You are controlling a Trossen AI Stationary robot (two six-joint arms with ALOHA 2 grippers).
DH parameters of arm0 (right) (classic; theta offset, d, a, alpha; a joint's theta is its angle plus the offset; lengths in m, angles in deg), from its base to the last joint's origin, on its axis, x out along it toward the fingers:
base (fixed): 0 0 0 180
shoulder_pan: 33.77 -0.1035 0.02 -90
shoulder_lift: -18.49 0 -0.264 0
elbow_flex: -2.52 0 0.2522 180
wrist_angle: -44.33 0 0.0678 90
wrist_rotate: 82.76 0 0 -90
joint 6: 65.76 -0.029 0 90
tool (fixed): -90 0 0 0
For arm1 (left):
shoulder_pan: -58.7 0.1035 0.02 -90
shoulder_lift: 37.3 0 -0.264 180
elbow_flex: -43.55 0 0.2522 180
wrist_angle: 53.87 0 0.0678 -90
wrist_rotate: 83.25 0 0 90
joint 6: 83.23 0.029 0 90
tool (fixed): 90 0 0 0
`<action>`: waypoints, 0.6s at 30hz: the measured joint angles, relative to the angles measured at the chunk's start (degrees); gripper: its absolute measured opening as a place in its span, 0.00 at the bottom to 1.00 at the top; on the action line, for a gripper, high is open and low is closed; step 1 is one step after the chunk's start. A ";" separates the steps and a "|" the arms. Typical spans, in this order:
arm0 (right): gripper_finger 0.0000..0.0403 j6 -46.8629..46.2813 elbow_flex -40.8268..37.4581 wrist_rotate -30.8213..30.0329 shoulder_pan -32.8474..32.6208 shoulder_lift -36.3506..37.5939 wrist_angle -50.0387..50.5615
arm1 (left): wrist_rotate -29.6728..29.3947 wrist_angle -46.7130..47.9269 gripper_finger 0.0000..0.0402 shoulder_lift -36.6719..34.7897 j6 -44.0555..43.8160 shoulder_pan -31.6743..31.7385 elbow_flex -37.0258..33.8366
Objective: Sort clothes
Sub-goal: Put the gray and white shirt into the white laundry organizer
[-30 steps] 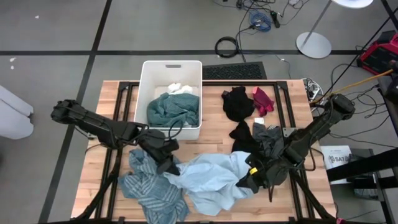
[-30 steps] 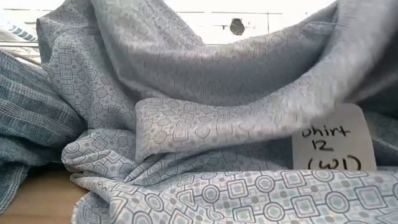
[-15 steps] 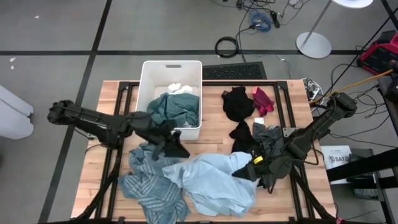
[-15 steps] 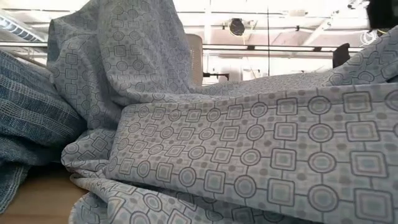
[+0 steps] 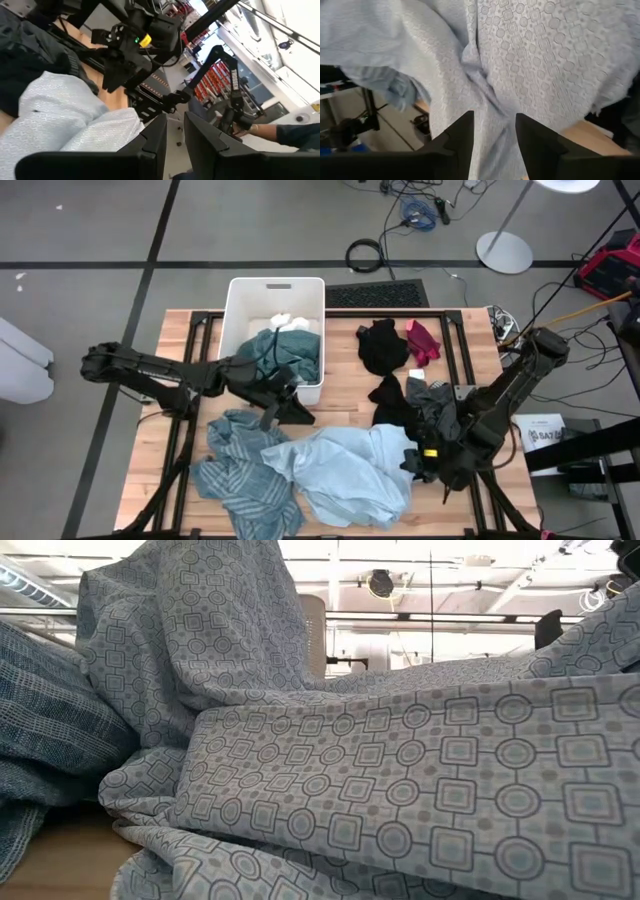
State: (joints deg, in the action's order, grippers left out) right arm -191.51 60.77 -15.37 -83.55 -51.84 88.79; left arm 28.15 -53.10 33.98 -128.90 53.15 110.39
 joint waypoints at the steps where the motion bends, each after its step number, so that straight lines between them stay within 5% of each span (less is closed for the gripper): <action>1: 0.33 -0.01 0.00 0.55 0.35 -0.61 -0.10 | -0.02 0.04 0.19 0.00 0.00 -0.08 0.00; 7: 0.43 0.26 -0.04 8.86 1.88 -5.81 4.60 | 0.00 0.00 0.19 0.00 0.09 -0.10 0.00; 18: 0.61 3.98 0.01 3.30 7.80 -17.72 -7.03 | -0.70 -0.03 0.19 0.00 -0.31 -0.10 0.00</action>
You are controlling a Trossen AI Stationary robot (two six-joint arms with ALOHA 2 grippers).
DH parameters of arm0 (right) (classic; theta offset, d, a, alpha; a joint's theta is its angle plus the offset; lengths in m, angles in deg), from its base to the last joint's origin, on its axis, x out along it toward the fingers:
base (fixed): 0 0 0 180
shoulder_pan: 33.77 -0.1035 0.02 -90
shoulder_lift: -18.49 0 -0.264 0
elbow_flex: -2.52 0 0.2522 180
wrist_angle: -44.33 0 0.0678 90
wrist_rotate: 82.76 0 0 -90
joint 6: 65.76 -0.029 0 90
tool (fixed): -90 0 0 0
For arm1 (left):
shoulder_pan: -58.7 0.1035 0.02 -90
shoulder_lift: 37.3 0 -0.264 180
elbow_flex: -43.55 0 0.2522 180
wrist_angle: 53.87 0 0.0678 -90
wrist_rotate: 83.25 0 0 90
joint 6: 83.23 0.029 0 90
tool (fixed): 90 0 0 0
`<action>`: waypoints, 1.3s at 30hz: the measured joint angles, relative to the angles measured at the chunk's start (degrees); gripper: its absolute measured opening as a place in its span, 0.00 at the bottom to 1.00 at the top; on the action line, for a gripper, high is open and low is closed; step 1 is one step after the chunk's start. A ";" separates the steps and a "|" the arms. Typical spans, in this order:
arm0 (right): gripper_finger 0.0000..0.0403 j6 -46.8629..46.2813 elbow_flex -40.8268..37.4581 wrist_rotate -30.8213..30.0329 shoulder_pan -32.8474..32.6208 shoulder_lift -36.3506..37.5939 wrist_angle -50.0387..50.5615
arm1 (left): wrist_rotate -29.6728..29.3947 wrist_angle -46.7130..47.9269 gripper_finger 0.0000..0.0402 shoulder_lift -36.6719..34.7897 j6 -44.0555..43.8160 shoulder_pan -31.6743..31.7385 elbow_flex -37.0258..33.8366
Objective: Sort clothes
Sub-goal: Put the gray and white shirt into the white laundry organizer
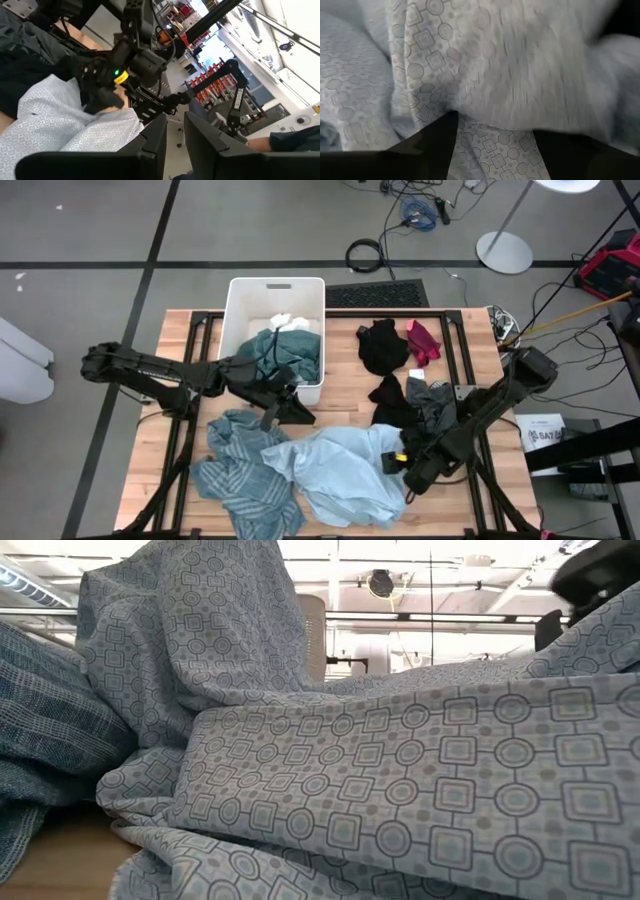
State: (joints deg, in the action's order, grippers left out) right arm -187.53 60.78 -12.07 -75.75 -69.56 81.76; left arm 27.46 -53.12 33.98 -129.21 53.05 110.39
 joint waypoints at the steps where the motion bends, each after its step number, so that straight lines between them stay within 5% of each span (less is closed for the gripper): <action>1: 0.62 0.84 0.01 0.14 0.74 -1.30 -1.52 | 0.00 0.00 0.19 0.00 -0.02 0.00 0.00; 6: 0.52 1.06 0.25 -0.52 3.60 -6.91 -6.49 | -0.46 -0.06 0.19 0.00 -0.19 0.47 0.00; 12: 0.06 6.57 -0.07 -2.50 4.15 -6.87 -8.79 | -0.65 -0.28 0.19 0.00 -1.60 0.46 0.01; 24: 0.01 10.46 -0.07 -2.42 3.59 11.54 6.44 | 0.25 -0.18 0.19 0.00 -1.51 0.37 0.02; 33: 0.00 12.17 -0.07 -12.10 3.59 29.72 23.99 | 0.28 -0.17 0.19 0.00 -1.51 0.37 0.04; 39: 0.00 21.17 -0.07 -19.74 5.55 36.17 16.93 | 0.31 -0.15 0.19 0.00 -1.55 0.37 0.04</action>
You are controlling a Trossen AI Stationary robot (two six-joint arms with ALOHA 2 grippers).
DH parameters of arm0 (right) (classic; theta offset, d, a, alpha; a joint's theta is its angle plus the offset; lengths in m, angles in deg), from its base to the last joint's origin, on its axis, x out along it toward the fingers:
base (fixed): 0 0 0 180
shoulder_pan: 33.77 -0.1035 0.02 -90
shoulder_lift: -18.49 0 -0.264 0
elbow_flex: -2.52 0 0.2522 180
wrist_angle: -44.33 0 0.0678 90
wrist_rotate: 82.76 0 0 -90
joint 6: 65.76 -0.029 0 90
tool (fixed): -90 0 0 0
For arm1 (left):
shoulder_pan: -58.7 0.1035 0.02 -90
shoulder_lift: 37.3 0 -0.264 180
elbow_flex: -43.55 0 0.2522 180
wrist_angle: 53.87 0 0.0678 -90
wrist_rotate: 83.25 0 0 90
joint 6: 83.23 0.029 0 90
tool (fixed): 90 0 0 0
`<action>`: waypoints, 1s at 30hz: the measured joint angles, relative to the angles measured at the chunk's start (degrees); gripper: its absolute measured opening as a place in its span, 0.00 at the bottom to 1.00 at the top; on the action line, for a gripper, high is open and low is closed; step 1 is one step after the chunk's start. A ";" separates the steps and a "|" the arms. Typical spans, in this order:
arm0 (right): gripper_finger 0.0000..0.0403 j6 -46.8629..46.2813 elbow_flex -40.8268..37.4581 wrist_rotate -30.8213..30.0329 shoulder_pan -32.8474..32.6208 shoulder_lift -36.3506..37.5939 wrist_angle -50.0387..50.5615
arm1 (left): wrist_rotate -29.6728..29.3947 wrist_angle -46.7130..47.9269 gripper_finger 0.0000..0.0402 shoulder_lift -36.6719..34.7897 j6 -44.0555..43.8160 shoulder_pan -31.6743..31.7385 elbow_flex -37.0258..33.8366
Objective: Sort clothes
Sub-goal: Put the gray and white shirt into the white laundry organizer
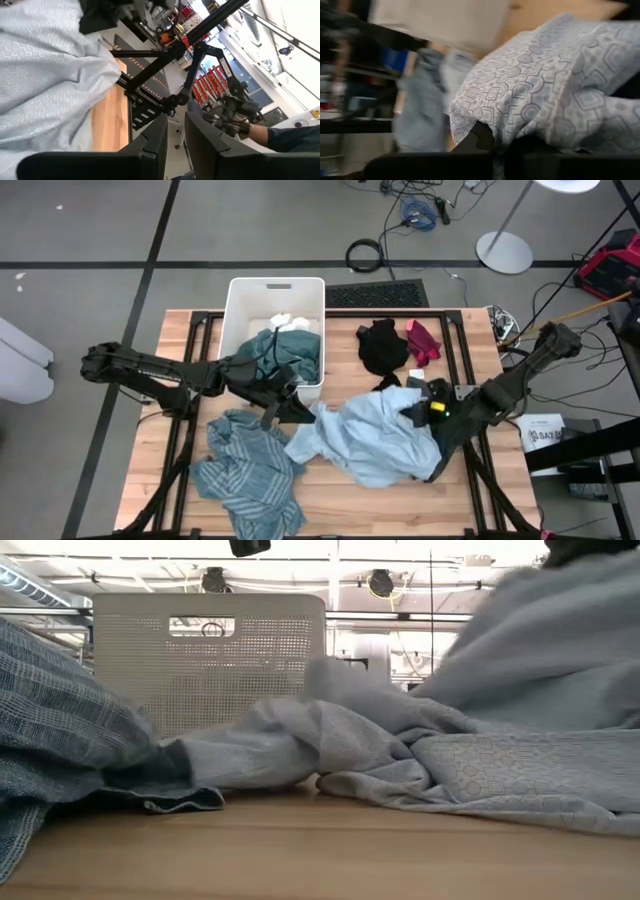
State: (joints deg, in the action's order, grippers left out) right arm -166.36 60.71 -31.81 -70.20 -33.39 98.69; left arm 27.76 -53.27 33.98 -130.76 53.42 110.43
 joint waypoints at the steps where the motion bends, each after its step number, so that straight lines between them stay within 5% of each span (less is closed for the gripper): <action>1: 0.00 2.21 0.00 -0.08 0.93 0.03 -2.64 | -0.03 -0.02 0.19 0.00 0.00 0.00 0.00; 9: 0.00 18.08 0.04 4.07 10.38 -8.37 -22.90 | -1.03 -0.02 0.19 0.00 0.02 0.07 0.02; 19: 0.01 32.22 0.06 16.87 19.05 -30.52 -42.73 | -1.09 -0.07 0.19 0.00 0.36 0.07 0.02; 30: 0.11 30.10 0.09 31.91 22.54 -47.58 -61.35 | -1.11 -0.07 0.19 0.00 1.51 0.11 0.02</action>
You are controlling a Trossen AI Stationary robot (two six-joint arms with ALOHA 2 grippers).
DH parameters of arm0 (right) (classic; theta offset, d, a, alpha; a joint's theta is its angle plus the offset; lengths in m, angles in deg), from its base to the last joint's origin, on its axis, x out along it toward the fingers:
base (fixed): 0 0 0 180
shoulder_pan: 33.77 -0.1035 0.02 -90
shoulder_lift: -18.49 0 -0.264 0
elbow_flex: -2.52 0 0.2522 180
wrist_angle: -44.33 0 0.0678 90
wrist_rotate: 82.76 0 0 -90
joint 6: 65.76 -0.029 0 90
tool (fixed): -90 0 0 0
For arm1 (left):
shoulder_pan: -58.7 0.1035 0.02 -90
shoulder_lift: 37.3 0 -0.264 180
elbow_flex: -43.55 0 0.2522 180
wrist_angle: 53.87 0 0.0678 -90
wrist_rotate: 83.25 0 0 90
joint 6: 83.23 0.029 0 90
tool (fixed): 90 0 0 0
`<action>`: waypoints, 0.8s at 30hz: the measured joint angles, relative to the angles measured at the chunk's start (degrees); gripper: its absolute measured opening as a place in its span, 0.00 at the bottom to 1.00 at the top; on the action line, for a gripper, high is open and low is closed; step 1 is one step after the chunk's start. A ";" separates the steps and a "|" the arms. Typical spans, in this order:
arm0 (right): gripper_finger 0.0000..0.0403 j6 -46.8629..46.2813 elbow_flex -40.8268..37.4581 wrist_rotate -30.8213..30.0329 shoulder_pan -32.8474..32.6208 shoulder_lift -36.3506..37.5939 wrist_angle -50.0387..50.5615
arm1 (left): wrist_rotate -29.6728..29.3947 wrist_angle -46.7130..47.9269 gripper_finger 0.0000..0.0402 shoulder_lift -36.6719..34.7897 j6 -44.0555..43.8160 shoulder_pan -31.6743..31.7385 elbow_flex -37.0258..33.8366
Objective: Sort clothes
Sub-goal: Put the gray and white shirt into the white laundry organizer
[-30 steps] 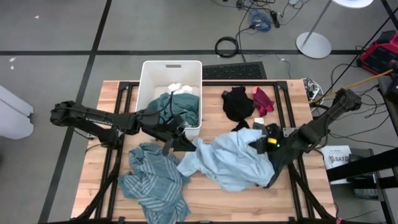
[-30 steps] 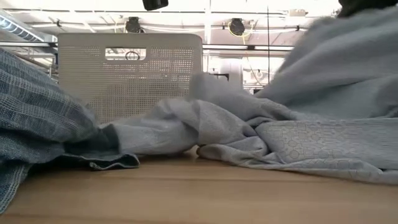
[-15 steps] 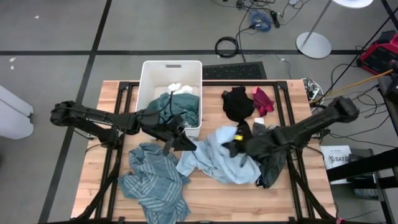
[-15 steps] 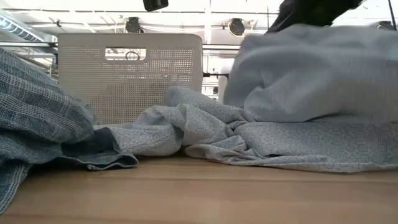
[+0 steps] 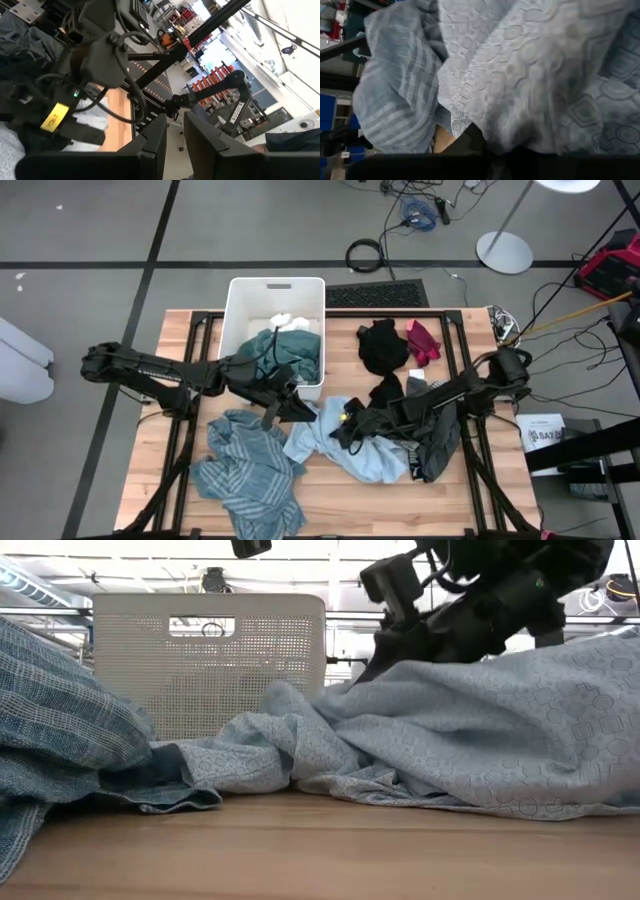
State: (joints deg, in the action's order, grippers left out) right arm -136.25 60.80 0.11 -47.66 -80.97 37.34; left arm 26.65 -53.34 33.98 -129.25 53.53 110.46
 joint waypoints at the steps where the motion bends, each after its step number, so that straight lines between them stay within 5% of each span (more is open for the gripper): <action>1: 0.14 -0.17 0.00 0.22 -0.04 -0.52 -0.29 | 0.00 0.00 0.19 0.00 0.00 0.00 0.00; 6: 0.35 -0.37 0.02 6.75 0.49 -1.71 -2.06 | 0.00 0.00 0.19 0.00 0.05 0.00 0.00; 13: 0.65 3.34 0.00 7.82 0.26 2.74 -5.86 | -0.07 0.00 0.19 0.00 0.42 -0.04 0.00; 24: 0.64 9.36 0.00 -6.26 -0.09 20.82 14.02 | -0.15 0.02 0.19 0.00 0.42 -0.04 0.00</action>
State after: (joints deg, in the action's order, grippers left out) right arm -126.89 60.80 -6.15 -47.75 -60.15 51.36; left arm 26.49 -53.32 33.98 -128.84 53.49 110.46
